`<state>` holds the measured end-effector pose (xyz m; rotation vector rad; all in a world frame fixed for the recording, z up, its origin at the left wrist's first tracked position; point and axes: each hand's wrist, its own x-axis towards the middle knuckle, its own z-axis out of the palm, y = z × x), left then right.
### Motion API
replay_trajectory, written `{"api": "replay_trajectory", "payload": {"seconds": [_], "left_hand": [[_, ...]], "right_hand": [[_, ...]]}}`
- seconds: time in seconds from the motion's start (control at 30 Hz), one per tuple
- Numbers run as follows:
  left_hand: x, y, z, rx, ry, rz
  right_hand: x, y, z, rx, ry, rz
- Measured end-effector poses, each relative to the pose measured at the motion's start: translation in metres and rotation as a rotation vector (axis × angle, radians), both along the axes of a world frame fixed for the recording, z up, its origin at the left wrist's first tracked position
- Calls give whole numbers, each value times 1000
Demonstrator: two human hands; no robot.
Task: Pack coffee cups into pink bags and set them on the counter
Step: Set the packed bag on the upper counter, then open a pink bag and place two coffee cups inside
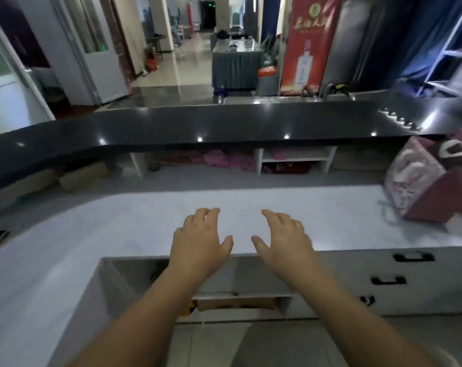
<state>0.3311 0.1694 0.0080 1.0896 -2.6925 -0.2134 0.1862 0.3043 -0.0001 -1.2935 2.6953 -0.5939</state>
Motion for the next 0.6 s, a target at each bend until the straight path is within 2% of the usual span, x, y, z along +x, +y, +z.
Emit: {"api": "replay_trajectory", "payload": {"seconds": [0.33,0.6], "left_hand": [[-225,92,-5,54,-31,-297],[-359,120,-12,109,-35,-469]], "right_hand": [[-192,133,5,-57,-26,-355],[-287,175,3,-98,-56,-533]]}}
